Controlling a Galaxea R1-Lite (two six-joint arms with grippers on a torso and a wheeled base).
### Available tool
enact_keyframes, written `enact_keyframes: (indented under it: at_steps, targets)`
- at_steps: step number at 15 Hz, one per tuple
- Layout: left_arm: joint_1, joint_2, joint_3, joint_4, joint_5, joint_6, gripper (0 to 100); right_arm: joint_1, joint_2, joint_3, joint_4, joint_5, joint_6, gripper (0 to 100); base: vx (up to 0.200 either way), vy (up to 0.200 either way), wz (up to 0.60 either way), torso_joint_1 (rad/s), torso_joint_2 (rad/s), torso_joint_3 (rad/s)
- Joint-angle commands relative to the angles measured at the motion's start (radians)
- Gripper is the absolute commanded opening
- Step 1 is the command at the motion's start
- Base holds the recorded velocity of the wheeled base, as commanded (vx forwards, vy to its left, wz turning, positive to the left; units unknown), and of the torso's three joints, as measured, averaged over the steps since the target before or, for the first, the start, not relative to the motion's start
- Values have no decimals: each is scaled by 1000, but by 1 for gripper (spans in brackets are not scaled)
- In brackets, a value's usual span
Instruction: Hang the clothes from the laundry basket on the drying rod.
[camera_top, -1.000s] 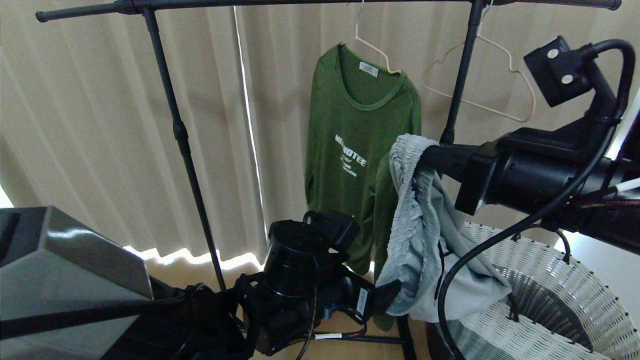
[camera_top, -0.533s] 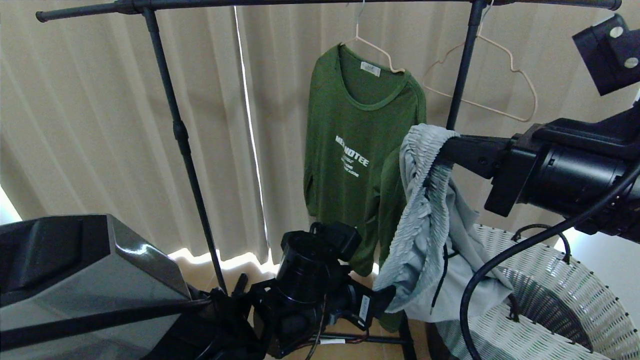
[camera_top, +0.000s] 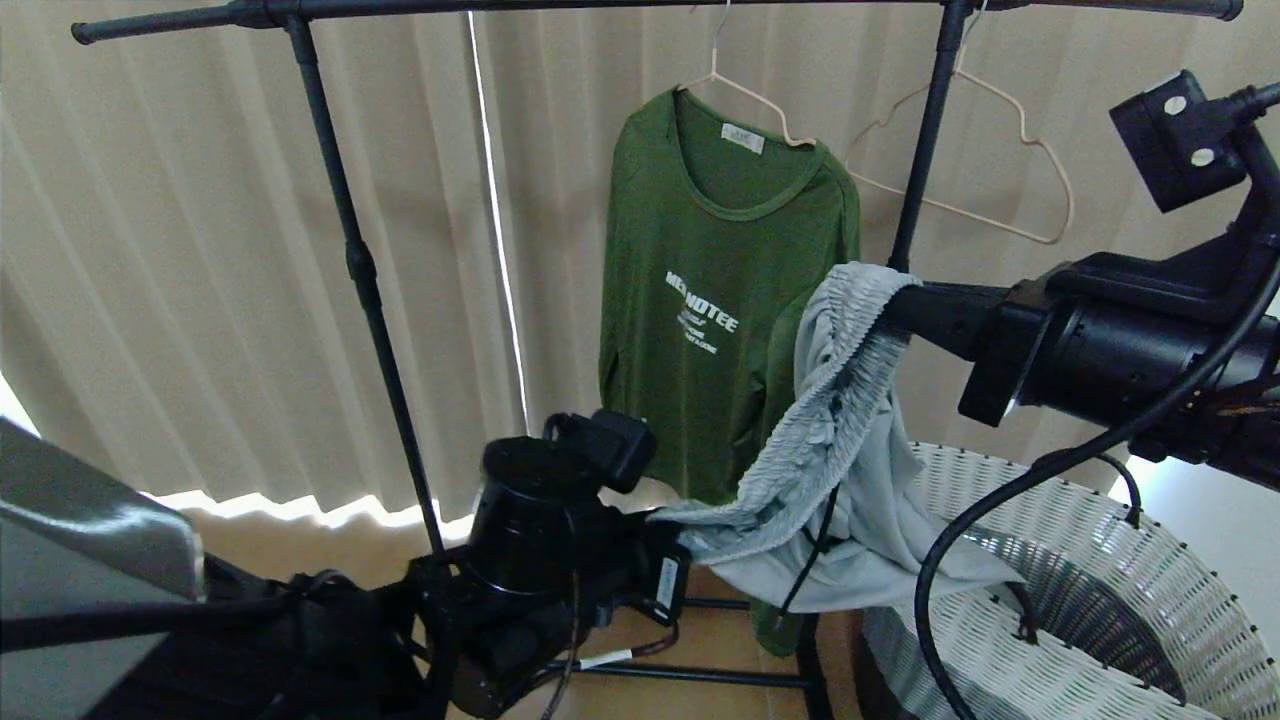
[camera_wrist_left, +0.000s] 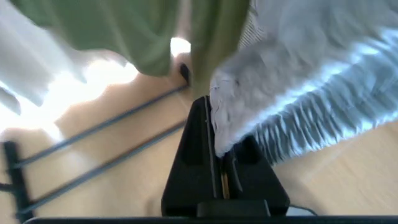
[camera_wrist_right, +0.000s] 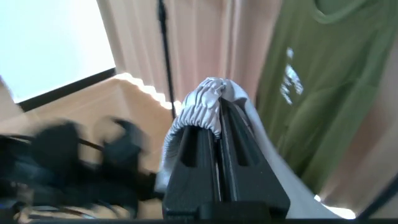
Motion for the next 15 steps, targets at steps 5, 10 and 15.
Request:
enact_keyframes:
  at_steps: [5,10,15]
  targets:
    - [206,-291,-207,172,1,143,0,-160,103,-5,-197,36,-3,0,0,0,0,0,0,0]
    - [215,-285,-494,333,-5,149,0,-208,81,-65,-217,37,-8,0,0,0,0,0,0,0]
    - [155,-277,-413,345,-39,165,0,-208,52,18,-217,34,-9,0,0,0,0,0,0,0]
